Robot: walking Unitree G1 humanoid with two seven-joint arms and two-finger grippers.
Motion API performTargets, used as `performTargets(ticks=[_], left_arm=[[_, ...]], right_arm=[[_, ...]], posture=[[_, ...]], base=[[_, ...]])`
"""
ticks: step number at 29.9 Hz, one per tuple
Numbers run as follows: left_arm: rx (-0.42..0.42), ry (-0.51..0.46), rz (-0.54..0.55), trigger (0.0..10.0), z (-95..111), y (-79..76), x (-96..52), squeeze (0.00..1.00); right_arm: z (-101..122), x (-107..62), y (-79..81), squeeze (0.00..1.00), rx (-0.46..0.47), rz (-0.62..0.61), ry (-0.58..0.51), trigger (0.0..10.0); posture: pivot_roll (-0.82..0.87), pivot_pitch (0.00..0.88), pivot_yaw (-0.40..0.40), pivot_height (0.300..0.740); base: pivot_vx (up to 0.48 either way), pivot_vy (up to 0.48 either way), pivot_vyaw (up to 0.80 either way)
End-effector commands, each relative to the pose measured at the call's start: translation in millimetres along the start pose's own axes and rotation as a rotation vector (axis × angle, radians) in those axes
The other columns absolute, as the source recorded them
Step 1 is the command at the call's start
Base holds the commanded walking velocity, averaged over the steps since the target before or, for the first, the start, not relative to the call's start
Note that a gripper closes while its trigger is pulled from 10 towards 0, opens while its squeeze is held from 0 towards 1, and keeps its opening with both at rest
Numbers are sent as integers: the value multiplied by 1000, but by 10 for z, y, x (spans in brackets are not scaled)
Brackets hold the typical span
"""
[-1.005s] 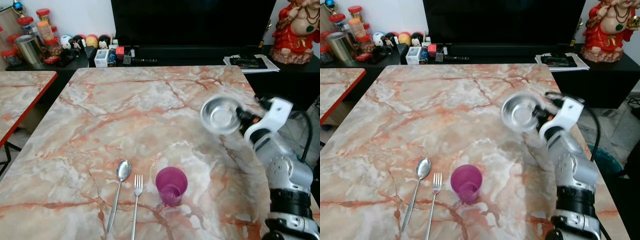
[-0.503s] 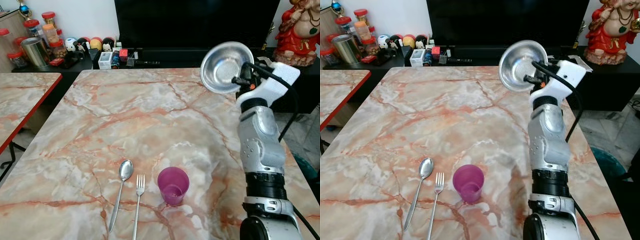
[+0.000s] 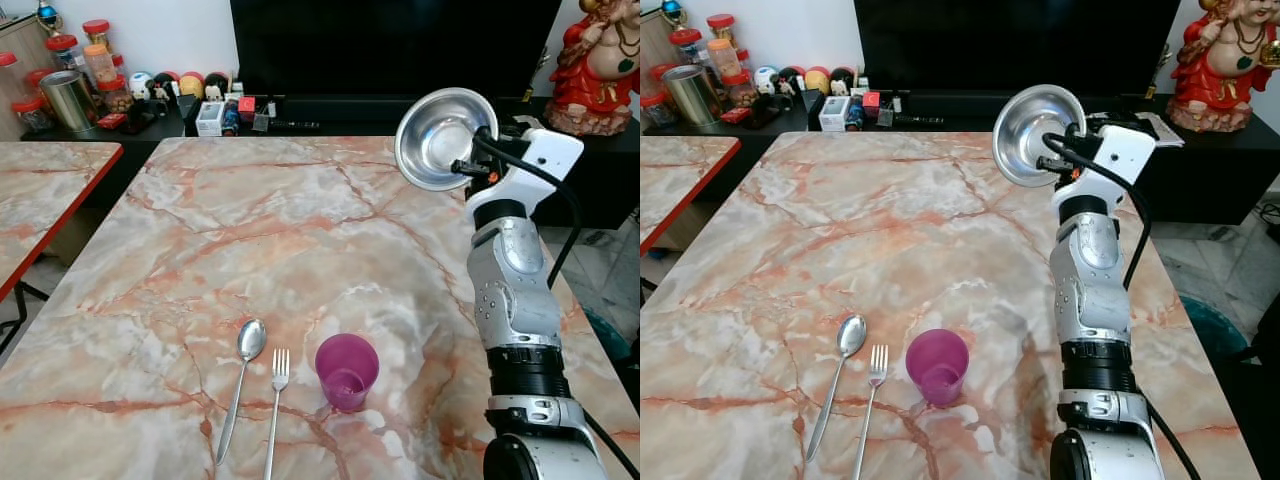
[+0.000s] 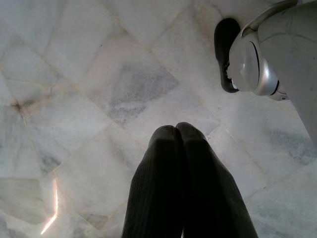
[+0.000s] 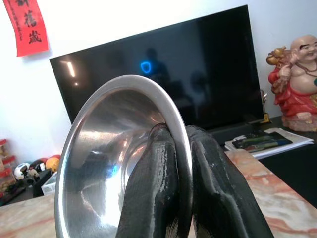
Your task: Setting the table
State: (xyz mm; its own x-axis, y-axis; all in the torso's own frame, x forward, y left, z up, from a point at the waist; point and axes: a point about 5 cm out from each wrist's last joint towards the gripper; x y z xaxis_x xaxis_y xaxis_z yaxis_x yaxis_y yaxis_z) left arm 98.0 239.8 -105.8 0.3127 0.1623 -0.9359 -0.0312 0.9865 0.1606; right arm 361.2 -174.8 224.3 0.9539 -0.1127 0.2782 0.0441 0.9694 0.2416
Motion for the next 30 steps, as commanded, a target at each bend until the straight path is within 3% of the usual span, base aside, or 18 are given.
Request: performTargets(ticks=[1, 19, 30], left_arm=[[-6, 12, -2, 10000, -45, -7, -3, 0], [-12, 12, -2, 10000, -49, -7, -4, 0], [-11, 12, -2, 10000, -56, -10, -4, 0]], right_arm=[[14, 3, -9, 0, -5, -6, -14, 10000], [6, 22, -13, 0, -10, -9, -13, 10000], [12, 27, -21, 0, -16, -8, -17, 10000]], posture=[[-114, 36, 23, 740], [-110, 33, 19, 740], [-111, 28, 13, 740]], base=[[0, 0, 0], [0, 0, 0], [-263, 0, 0]])
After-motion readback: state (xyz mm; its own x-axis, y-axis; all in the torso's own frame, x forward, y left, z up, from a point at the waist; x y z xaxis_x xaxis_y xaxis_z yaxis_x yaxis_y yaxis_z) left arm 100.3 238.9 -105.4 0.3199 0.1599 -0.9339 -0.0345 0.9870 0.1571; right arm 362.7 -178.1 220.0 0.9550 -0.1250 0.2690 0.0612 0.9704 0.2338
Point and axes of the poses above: a point about 5 cm out from each wrist's last joint towards the gripper, its own x axis pointing out of the wrist towards the gripper, its own z axis along the axis of the wrist's last joint, y = z × x, and after that the axes turned 2 degrees about x, right-handed
